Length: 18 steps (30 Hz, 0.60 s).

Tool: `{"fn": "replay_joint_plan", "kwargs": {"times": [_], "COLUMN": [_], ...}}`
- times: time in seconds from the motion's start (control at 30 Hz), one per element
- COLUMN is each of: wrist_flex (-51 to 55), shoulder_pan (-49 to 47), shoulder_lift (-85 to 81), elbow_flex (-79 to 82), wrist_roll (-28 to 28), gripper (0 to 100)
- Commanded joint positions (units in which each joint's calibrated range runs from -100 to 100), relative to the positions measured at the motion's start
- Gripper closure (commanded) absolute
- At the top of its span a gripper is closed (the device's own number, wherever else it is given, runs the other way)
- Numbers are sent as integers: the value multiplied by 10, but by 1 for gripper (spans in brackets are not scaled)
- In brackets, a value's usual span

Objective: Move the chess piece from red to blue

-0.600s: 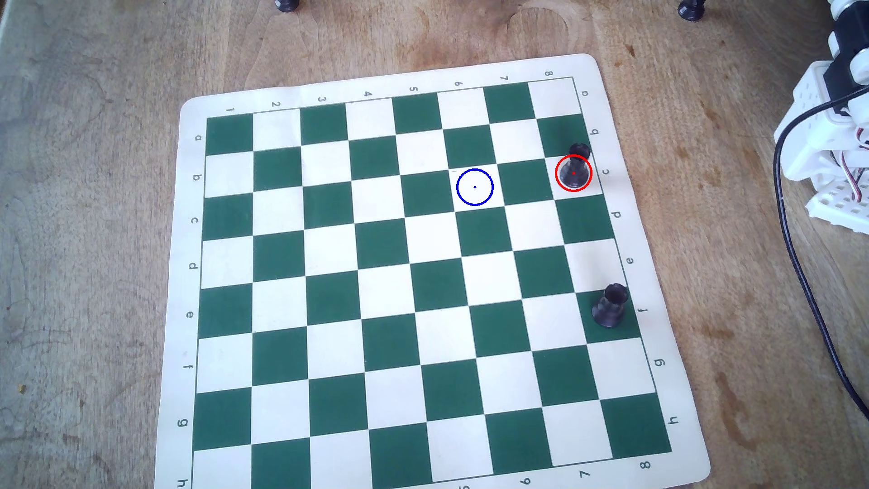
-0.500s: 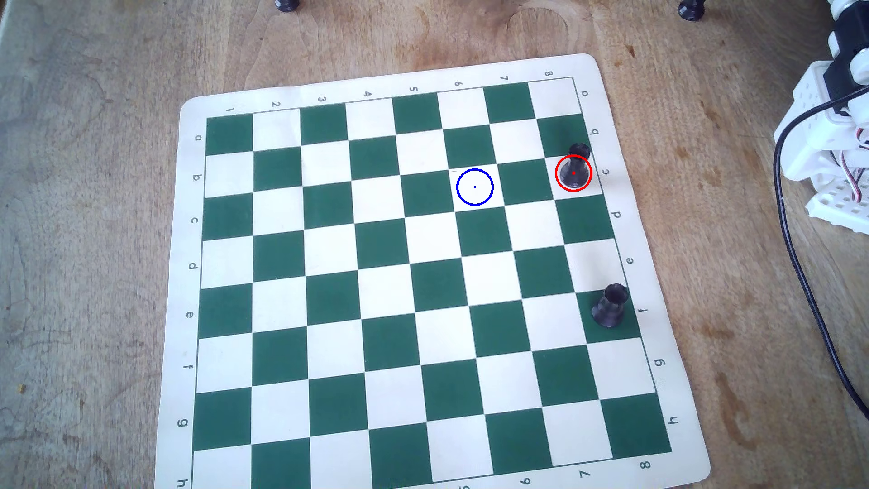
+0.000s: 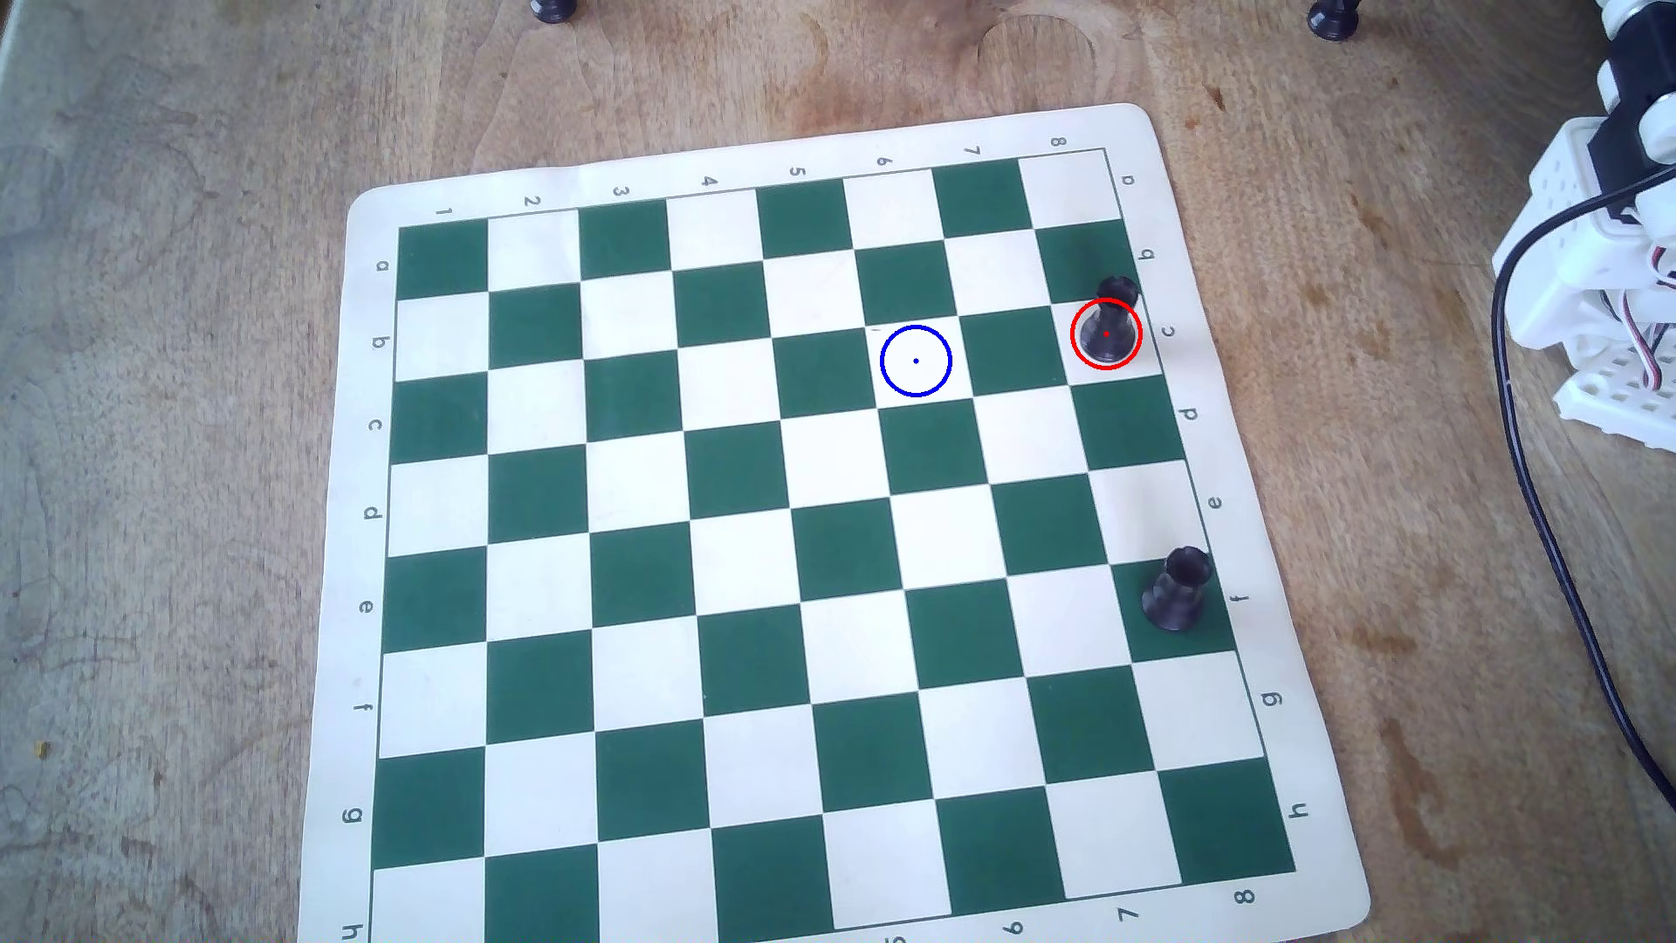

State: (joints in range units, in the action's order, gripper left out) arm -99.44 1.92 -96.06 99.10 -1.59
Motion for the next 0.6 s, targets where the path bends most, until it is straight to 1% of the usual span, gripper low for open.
{"fn": "replay_joint_plan", "kwargs": {"times": [0.0, 0.4, 0.53, 0.57], "wrist_flex": [-3, 4, 91, 133], "shoulder_pan": [1, 1, 2, 5], "shoulder_lift": [3, 3, 2, 2], "elbow_flex": [8, 8, 8, 8], "wrist_roll": [0, 0, 0, 0], "gripper": [99, 99, 95, 91]}}
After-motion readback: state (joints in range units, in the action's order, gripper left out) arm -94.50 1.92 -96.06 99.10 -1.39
